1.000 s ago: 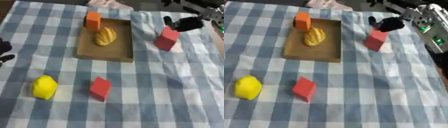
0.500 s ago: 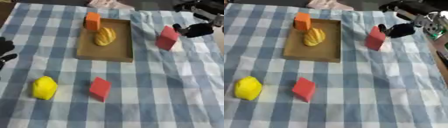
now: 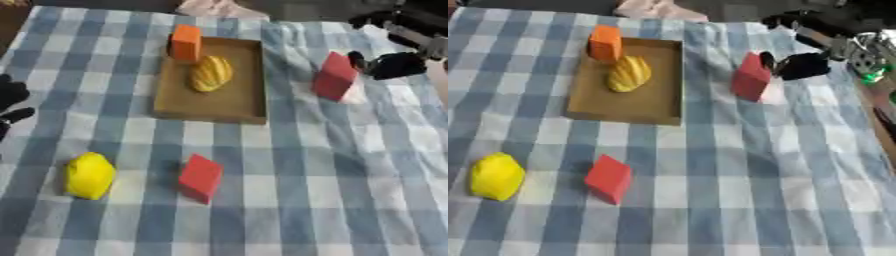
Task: Pick up objects on the table and place them in the box.
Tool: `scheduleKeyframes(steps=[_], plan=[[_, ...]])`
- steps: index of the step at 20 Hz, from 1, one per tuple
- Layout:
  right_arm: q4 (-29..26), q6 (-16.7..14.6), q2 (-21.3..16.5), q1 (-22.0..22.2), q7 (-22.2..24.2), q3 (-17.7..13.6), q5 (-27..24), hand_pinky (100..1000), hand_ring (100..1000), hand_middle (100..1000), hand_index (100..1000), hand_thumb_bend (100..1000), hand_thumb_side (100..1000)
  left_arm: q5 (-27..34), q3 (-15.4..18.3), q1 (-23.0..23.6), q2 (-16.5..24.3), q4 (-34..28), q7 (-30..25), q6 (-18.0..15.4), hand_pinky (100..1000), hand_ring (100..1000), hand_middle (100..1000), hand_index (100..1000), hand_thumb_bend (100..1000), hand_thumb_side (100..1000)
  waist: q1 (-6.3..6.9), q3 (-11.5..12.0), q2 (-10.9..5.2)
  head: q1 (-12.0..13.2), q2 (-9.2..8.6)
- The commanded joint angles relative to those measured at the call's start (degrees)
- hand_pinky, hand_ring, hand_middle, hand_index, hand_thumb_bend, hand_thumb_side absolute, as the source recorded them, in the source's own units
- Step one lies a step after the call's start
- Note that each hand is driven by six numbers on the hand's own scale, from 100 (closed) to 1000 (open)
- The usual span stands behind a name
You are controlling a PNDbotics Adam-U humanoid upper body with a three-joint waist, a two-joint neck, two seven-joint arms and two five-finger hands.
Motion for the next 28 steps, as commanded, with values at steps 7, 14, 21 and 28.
scheduleKeyframes(steps=[7,14,21,28], plan=[[0.77,0.58,-1.39,-0.01,1.06,-0.49,-2.66,990,1000,910,1000,100,659,-0.21,0.5,-0.38,1.09,-1.21,-0.09,0.17,790,824,728,845,160,952,0.23,-0.07,-1.03,0.0,-0.91],[1.57,0.2,-0.53,-0.15,1.69,0.09,-2.9,989,1000,908,1000,100,670,-0.21,0.53,-0.42,0.96,-1.21,-0.03,0.21,789,822,725,842,159,952,0.24,0.15,-0.74,-0.15,-1.02],[1.55,0.2,0.17,-0.54,2.73,0.72,-4.12,988,1000,907,1000,100,718,-0.25,0.55,-0.45,0.83,-1.21,-0.01,0.3,789,821,721,838,157,953,0.09,0.32,-0.41,-0.21,-0.92],[2.85,0.27,0.47,-0.43,3.8,1.47,-2.16,983,1000,920,1000,103,772,-0.27,0.54,-0.56,0.73,-1.21,0.05,0.31,788,819,718,834,157,952,-0.1,0.46,-0.17,-0.14,-1.15]])
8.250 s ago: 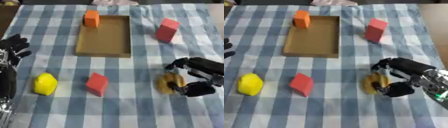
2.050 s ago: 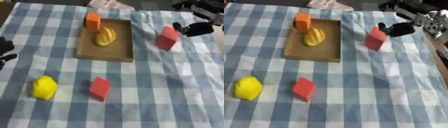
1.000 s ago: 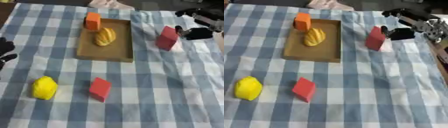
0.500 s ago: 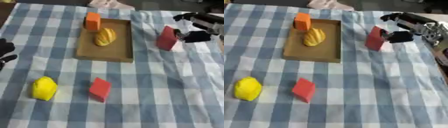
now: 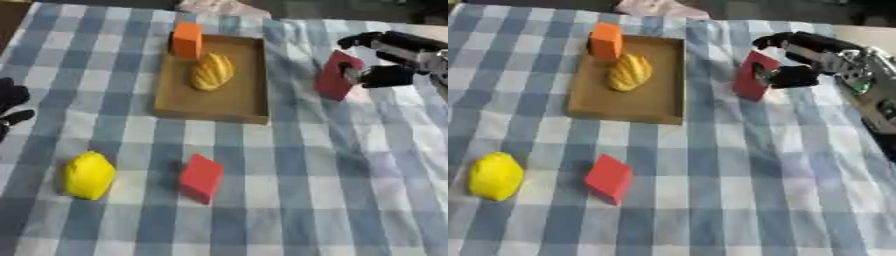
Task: Pick up objects on the table and place them in the box.
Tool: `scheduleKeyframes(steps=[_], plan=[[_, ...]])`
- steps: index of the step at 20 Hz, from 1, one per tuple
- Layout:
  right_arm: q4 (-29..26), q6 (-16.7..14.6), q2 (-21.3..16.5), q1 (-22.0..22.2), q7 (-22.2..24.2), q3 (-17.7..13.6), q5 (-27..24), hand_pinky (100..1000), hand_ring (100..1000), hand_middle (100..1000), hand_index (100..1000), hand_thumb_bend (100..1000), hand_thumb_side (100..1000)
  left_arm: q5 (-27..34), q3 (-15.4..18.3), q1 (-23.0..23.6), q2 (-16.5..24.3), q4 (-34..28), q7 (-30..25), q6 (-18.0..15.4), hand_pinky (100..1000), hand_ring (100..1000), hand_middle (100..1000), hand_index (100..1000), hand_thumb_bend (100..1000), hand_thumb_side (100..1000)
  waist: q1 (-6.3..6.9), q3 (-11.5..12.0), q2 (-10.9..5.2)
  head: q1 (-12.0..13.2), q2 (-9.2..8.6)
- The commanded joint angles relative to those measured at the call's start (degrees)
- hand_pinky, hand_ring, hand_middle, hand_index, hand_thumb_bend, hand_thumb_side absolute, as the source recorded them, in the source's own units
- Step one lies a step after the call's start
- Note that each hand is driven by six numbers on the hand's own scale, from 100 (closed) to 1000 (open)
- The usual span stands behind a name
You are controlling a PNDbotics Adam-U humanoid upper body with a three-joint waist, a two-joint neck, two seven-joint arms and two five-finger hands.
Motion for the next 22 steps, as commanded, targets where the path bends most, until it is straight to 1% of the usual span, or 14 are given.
scheduleKeyframes(steps=[1,3,6,10,11,12,13,15,17,19,20,21,22], plan=[[0.86,-0.08,-0.91,-0.92,0.4,-0.18,1.45,982,1000,922,1000,113,776,-0.04,0.54,-0.57,0.73,-1.21,0.07,0.05,788,819,717,834,157,952,0.2,0.12,-1.0,-0.06,-0.72],[1.82,-0.2,-0.55,-1.16,0.42,-0.14,2.64,979,1000,924,1000,130,776,-0.04,0.54,-0.6,0.7,-1.21,0.09,0.04,788,818,716,833,157,952,0.23,0.24,-0.89,-0.15,-0.83],[3.55,-0.45,0.08,-1.59,0.15,-0.33,5.28,969,1000,916,1000,173,750,-0.04,0.54,-0.64,0.63,-1.21,0.1,0.02,788,817,714,831,157,951,0.24,0.42,-0.66,-0.35,-1.01],[5.14,-1.43,0.66,-1.83,-0.04,-0.6,7.42,964,1000,906,1000,184,745,-0.04,0.53,-0.66,0.58,-1.21,0.12,0.02,788,817,713,831,157,952,0.23,0.5,-0.5,-0.4,-1.09],[5.4,-1.67,0.84,-1.8,0.07,-0.54,7.67,925,971,799,983,206,710,-0.04,0.52,-0.7,0.56,-1.21,0.11,0.03,787,816,710,828,156,952,0.23,0.56,-0.37,-0.44,-1.13],[5.66,-1.94,1.05,-1.8,0.29,-0.47,7.86,909,943,765,974,205,702,-0.03,0.51,-0.75,0.53,-1.21,0.11,0.03,787,816,710,828,156,952,0.25,0.62,-0.26,-0.48,-1.19],[5.86,-2.18,1.25,-1.82,0.45,-0.45,7.84,882,889,712,960,193,687,-0.04,0.5,-0.78,0.5,-1.21,0.11,0.03,787,815,709,828,155,952,0.28,0.66,-0.18,-0.51,-1.25],[6.05,-2.45,1.58,-1.91,0.49,-0.44,7.59,846,819,656,945,180,665,-0.05,0.52,-0.78,0.45,-1.21,0.12,0.06,787,815,709,827,155,952,0.36,0.73,-0.07,-0.56,-1.27],[6.01,-2.61,1.83,-1.99,0.38,-0.35,6.91,799,761,598,908,161,641,-0.07,0.52,-0.75,0.4,-1.21,0.12,0.06,787,815,708,826,155,952,0.43,0.75,-0.01,-0.64,-1.23],[5.62,-2.51,1.9,-2.08,-0.39,-0.31,6.09,741,679,530,854,141,557,-0.09,0.53,-0.72,0.37,-1.21,0.11,0.08,787,815,708,825,154,952,0.49,0.72,0.0,-0.68,-1.19],[5.31,-2.33,1.91,-2.11,-1.17,-0.33,5.64,709,636,494,819,133,555,-0.11,0.53,-0.74,0.37,-1.21,0.1,0.08,787,815,708,825,154,952,0.52,0.69,-0.01,-0.69,-1.18],[4.97,-2.09,1.88,-2.13,-2.19,-0.34,5.23,680,607,470,791,136,534,-0.12,0.52,-0.75,0.36,-1.21,0.08,0.08,787,816,708,825,153,951,0.55,0.67,-0.03,-0.67,-1.15],[4.58,-1.82,1.8,-2.16,-3.47,-0.36,4.98,648,578,449,763,133,494,-0.14,0.52,-0.75,0.37,-1.21,0.06,0.08,787,816,708,825,153,950,0.57,0.64,-0.06,-0.66,-1.13]])
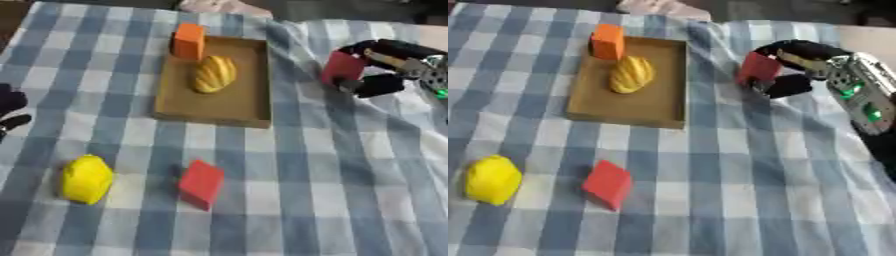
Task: Pick up objects on the table and place them in the box.
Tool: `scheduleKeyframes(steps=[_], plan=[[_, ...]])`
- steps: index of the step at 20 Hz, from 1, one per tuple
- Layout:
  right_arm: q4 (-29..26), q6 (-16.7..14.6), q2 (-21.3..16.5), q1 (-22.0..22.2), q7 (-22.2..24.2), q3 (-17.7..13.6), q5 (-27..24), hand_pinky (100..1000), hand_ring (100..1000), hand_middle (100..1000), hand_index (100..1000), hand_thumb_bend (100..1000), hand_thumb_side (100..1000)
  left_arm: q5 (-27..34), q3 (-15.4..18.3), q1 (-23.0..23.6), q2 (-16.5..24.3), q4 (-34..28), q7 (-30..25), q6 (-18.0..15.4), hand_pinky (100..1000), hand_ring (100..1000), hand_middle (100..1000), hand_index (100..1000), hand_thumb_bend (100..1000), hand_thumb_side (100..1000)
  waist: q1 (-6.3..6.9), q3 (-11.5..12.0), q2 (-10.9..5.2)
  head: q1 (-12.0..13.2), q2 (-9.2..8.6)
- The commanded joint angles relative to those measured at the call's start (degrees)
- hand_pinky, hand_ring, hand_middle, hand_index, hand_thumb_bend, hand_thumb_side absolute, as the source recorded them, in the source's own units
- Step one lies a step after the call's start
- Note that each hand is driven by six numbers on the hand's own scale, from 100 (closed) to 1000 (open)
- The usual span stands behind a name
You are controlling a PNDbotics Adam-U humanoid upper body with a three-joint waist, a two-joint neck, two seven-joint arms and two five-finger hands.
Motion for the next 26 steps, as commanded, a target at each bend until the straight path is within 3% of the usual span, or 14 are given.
scheduleKeyframes(steps=[1,4,12,20,26], plan=[[-1.07,0.61,-0.7,-0.17,-3.27,0.31,-0.95,618,540,429,727,122,447,-0.13,0.52,-0.56,0.46,-1.21,0.03,0.06,787,816,708,824,153,950,0.32,-0.07,-0.94,-0.16,-0.6],[-2.4,1.05,-1.06,-0.16,-7.92,0.42,-0.61,577,506,396,677,147,272,-0.17,0.52,-0.5,0.44,-1.21,-0.01,0.11,787,816,708,824,153,950,0.31,-0.18,-1.07,-0.11,-0.61],[-8.26,0.53,-2.73,0.14,-15.77,0.98,3.2,525,449,332,593,166,100,-0.41,0.61,-0.25,0.46,-1.21,-0.22,0.37,788,816,708,823,152,948,0.24,-0.54,-1.79,0.27,-0.4],[-19.57,1.87,-4.17,-1.69,-14.45,1.7,-0.64,537,450,321,592,100,100,-0.59,0.62,-0.24,0.67,-1.21,-0.39,0.44,788,817,708,822,152,943,0.06,-0.83,-2.63,0.26,-0.2],[-20.12,0.82,-0.16,-6.63,-9.88,5.39,-2.6,572,475,354,618,100,100,-0.41,0.25,-0.78,0.66,-1.21,-0.8,0.31,788,818,708,822,151,939,0.1,0.03,-2.97,-0.77,-0.47]])
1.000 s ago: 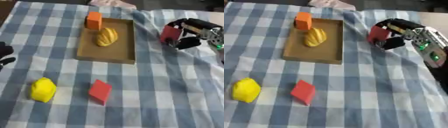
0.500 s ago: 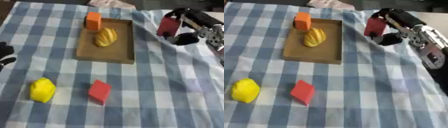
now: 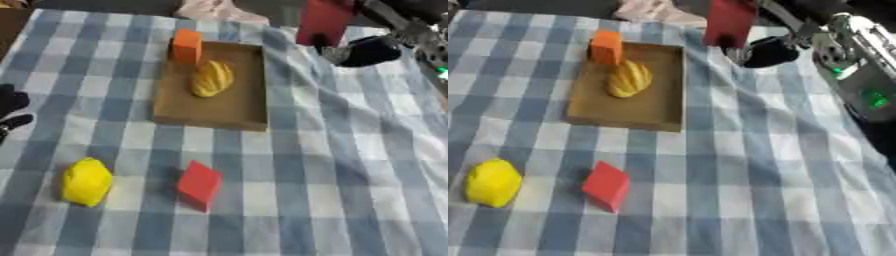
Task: Pick up objects on the table and place them in the box.
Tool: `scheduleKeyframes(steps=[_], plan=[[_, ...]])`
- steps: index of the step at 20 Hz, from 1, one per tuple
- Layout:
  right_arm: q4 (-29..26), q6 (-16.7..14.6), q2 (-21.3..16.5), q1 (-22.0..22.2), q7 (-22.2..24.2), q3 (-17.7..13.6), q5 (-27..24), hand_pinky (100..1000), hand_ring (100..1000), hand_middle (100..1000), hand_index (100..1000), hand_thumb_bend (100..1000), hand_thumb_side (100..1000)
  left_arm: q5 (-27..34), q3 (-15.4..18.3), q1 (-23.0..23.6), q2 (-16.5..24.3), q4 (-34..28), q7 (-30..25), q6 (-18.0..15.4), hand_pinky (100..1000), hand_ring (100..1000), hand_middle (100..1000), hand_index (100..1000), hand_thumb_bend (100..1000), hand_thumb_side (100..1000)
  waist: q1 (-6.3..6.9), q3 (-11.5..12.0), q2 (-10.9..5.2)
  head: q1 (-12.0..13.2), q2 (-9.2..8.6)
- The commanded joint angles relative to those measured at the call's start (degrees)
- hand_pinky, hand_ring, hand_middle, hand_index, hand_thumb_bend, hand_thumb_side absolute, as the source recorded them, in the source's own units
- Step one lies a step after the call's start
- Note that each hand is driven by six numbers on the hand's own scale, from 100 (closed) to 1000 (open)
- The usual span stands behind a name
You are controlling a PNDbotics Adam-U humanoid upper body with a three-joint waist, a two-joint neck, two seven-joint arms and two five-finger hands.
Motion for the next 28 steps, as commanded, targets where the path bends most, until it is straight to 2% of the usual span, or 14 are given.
scheduleKeyframes(steps=[1,5,8,12,16,17,18,20,24,27,28], plan=[[0.26,-1.12,1.28,-2.56,2.32,1.49,-0.6,577,479,359,623,100,100,0.12,0.18,-0.9,0.66,-1.21,-0.4,-0.16,788,818,708,822,151,938,0.22,0.4,-1.52,-0.77,-0.58],[3.37,-3.83,4.1,-4.41,4.35,3.61,-0.32,599,498,381,642,100,100,0.29,0.04,-1.37,0.62,-1.21,-0.59,-0.27,788,818,708,822,152,938,0.11,1.23,-1.42,-1.53,-0.61],[4.93,-5.64,5.32,-4.94,5.34,4.36,-0.8,610,506,390,651,100,142,0.35,-0.01,-1.58,0.56,-1.21,-0.68,-0.26,788,819,708,822,152,937,-0.03,1.5,-1.38,-1.64,-0.46],[6.46,-6.9,6.36,-5.19,6.02,4.8,-1.8,629,520,402,665,100,200,0.43,-0.03,-1.86,0.55,-1.21,-0.73,-0.32,788,819,708,822,152,935,-0.09,1.67,-1.38,-1.65,-0.35],[7.32,-7.57,6.87,-5.47,6.3,5.0,-2.02,630,521,403,666,100,202,0.46,-0.04,-1.95,0.53,-1.21,-0.74,-0.36,788,819,708,822,152,935,-0.07,1.71,-1.36,-1.7,-0.29],[7.43,-7.66,6.92,-5.48,6.3,5.0,-2.0,674,582,466,709,100,261,0.47,-0.04,-1.96,0.53,-1.21,-0.74,-0.36,787,819,709,822,152,935,-0.06,1.72,-1.36,-1.72,-0.28],[7.86,-7.8,7.2,-5.53,6.44,5.12,-1.7,687,606,487,727,100,286,0.48,-0.04,-2.05,0.54,-1.21,-0.74,-0.42,788,819,709,822,152,936,-0.05,1.84,-1.26,-2.16,-0.18],[9.22,-8.47,7.71,-5.6,6.7,4.97,-0.71,751,740,597,793,100,389,0.51,-0.02,-2.11,0.52,-1.21,-0.71,-0.51,787,820,709,823,153,936,-0.05,1.99,-1.13,-2.71,-0.04],[11.76,-10.48,8.18,-5.54,8.26,4.11,0.17,842,935,791,942,100,540,0.54,0.08,-2.06,0.45,-1.21,-0.6,-0.5,787,820,709,823,153,937,-0.09,2.02,-1.02,-3.06,0.05],[13.1,-11.43,8.45,-5.63,10.63,3.66,0.38,889,1000,887,1000,100,594,0.54,0.08,-2.12,0.34,-1.21,-0.62,-0.49,787,820,709,822,153,936,-0.09,2.02,-1.01,-3.12,-0.02],[13.36,-11.68,8.53,-5.62,11.41,3.61,0.4,913,1000,943,1000,100,645,0.53,0.08,-2.14,0.32,-1.21,-0.63,-0.48,787,820,708,823,153,936,-0.08,2.02,-1.0,-3.13,-0.03]])
